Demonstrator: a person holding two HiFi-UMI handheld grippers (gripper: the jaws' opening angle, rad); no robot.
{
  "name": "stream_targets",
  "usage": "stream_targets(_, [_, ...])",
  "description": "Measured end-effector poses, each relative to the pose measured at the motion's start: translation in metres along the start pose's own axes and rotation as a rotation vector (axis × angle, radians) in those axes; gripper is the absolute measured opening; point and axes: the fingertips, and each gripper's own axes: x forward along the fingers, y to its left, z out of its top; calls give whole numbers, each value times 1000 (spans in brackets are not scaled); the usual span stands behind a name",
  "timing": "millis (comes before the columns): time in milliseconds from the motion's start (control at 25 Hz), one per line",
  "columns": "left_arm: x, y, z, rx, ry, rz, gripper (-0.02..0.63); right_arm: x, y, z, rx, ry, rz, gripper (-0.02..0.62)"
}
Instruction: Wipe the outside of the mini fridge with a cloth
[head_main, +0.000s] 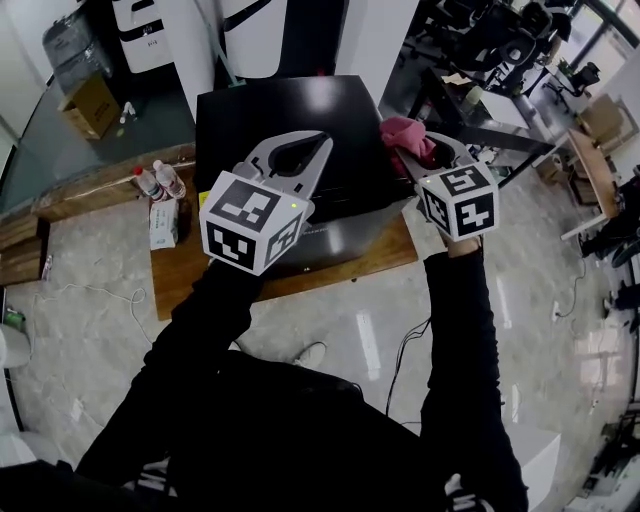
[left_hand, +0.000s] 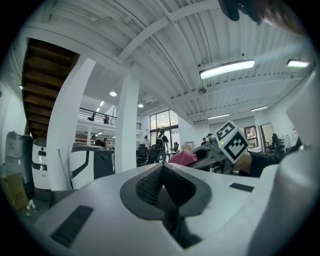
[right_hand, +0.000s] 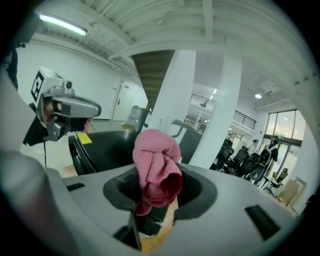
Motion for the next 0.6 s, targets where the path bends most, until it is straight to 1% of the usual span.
stream_targets(80, [-19, 22, 8, 12, -25, 15, 6, -3, 22, 33, 11, -80, 8, 158])
stream_targets(200, [-49, 54, 20, 33, -57, 42, 6, -7, 59, 79, 16, -173, 16, 160])
stream_targets(360, [-87, 93, 27, 43, -76, 48, 6, -7, 108, 133, 33, -286, -3, 163])
stream_targets(440, [-112, 126, 23, 42, -76, 45, 6, 7, 141, 163, 60, -336, -4, 163])
stream_targets(600, [-161, 198, 16, 36, -82, 50, 6, 40, 210, 216, 158, -430, 32, 161])
